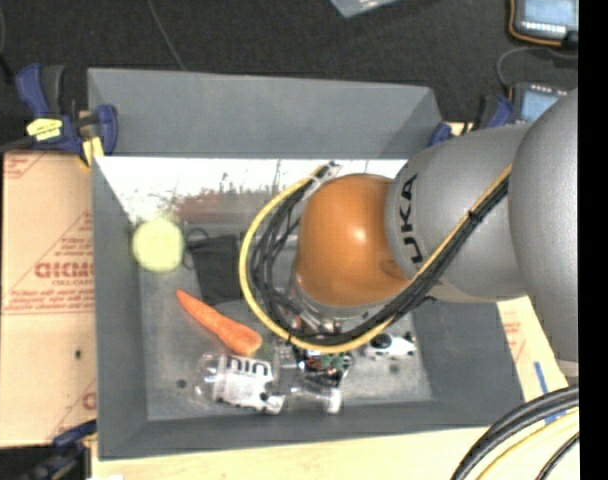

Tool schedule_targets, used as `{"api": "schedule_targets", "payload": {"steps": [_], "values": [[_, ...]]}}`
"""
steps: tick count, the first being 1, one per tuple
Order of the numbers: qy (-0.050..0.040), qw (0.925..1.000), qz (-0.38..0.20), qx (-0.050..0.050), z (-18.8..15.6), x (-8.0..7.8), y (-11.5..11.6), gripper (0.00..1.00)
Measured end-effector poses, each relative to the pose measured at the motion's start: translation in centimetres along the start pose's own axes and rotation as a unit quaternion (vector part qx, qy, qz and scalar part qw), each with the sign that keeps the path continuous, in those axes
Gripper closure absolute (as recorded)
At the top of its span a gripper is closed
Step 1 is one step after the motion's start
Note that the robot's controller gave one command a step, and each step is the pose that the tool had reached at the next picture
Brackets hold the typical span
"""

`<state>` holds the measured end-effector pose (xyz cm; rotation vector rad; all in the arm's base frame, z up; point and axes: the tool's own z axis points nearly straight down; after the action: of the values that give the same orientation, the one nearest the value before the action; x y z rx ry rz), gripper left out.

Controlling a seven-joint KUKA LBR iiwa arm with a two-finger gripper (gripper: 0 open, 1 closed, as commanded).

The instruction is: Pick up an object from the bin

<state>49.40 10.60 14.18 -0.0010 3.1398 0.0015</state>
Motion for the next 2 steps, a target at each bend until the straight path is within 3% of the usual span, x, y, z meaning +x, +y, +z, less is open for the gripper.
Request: {"api": "schedule_targets", "payload": {"steps": [1,2], "values": [[0.0029,1.0000,-0.003,0.001,-2.1,-1.7,-1.1,0.00],[-0.0009,0.9999,-0.014,0.000,-3.6,-0.9,-3.0,1.00]]}}
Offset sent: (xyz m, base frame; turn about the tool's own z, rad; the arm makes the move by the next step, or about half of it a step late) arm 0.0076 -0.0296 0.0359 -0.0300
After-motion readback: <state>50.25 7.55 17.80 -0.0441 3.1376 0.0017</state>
